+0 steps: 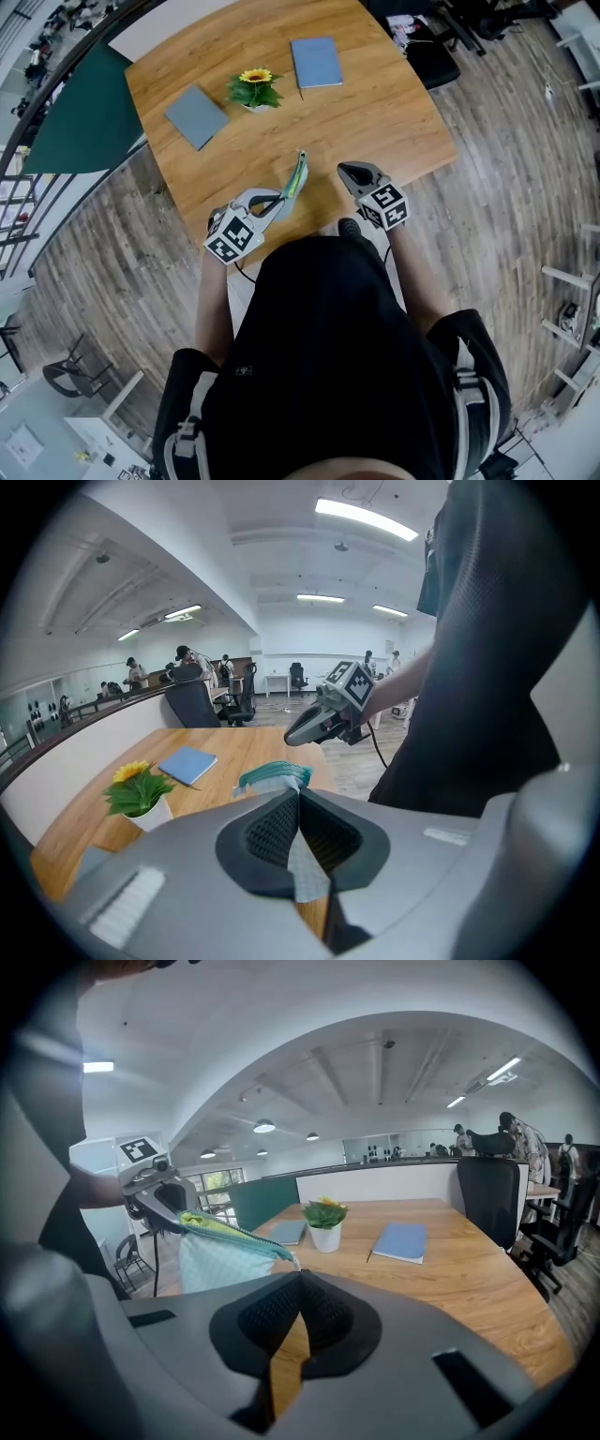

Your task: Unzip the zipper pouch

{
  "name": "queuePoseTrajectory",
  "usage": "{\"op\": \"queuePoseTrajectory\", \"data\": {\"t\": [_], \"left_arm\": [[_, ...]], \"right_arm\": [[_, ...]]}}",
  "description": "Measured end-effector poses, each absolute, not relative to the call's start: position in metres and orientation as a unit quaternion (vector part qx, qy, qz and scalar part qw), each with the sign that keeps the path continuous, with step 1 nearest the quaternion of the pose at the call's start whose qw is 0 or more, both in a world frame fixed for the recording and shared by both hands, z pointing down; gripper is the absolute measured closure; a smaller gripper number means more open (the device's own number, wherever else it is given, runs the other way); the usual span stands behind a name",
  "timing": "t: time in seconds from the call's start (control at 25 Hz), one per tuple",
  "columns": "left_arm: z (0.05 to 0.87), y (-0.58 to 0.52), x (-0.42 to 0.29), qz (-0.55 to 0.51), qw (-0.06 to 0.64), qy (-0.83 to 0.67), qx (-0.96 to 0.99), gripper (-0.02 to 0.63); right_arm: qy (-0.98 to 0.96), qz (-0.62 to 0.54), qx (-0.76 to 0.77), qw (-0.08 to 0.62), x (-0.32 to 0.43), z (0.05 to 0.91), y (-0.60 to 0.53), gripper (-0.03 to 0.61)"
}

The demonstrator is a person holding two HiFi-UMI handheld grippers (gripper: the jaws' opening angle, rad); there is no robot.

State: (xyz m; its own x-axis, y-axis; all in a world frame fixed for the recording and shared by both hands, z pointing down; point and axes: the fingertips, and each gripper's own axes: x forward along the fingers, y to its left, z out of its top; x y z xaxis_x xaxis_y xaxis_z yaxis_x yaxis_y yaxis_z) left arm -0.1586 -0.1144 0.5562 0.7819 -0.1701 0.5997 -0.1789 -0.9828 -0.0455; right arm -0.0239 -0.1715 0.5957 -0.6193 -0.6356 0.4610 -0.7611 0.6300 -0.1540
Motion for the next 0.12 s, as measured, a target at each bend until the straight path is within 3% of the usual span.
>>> {"op": "queuePoseTrajectory", "data": {"t": [0.12], "left_arm": [[0.5598,-0.1158,-0.1673,0.315,0.007,-0.093,0.945,0.608]], "right_arm": [[-0.883,0.169,0.396,0.188,-0.0308,0.6004,-0.1691,0.577]]}}
